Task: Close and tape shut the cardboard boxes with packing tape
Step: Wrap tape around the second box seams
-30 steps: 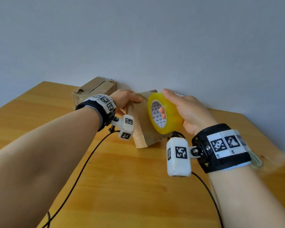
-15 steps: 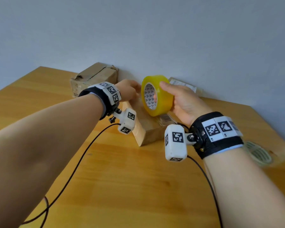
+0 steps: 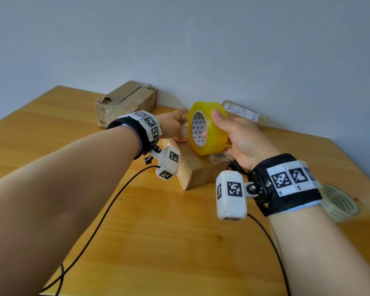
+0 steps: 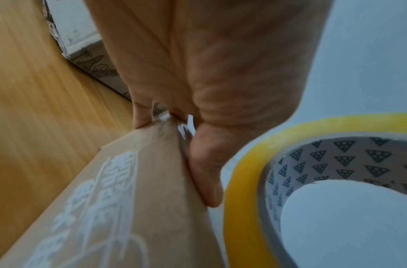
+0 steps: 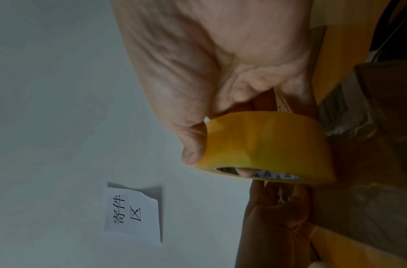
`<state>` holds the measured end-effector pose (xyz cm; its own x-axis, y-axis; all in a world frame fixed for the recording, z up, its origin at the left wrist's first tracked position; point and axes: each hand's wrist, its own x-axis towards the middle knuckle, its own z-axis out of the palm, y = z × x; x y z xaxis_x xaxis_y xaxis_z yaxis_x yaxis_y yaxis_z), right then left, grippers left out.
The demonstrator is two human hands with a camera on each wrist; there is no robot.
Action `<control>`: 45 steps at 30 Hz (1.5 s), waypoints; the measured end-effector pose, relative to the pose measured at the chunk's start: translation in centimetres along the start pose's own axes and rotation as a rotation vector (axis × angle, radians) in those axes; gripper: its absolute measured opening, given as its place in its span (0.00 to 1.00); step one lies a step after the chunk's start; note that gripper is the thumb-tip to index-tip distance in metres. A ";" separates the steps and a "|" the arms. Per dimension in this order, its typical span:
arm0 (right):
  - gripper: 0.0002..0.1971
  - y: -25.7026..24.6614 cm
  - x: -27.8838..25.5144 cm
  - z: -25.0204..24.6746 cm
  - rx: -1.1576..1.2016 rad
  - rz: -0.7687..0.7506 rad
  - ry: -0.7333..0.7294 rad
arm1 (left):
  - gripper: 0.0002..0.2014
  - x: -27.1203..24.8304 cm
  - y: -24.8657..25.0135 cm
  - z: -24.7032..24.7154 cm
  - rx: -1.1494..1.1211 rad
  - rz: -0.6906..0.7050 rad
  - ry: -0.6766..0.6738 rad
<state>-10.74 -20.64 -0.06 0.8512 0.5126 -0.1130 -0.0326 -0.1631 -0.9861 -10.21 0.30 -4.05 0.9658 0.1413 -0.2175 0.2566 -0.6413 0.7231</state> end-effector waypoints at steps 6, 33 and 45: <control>0.21 -0.1 -1.6 -0.6 -0.019 0.036 0.031 | 0.34 0.7 -1.0 0.4 0.103 0.062 -0.018; 0.25 -0.3 -3.3 -0.3 -0.488 0.230 0.277 | 0.23 7.0 -3.6 3.9 1.078 -0.029 -0.120; 0.17 0.2 -3.5 -0.1 -0.447 0.283 0.122 | 0.29 -1.1 -0.9 4.5 0.823 -0.012 0.123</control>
<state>-13.63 -22.56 0.12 0.8969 0.2992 -0.3256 -0.0662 -0.6372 -0.7679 -11.68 -2.71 -7.43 0.9727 0.2021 -0.1142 0.2035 -0.9791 0.0005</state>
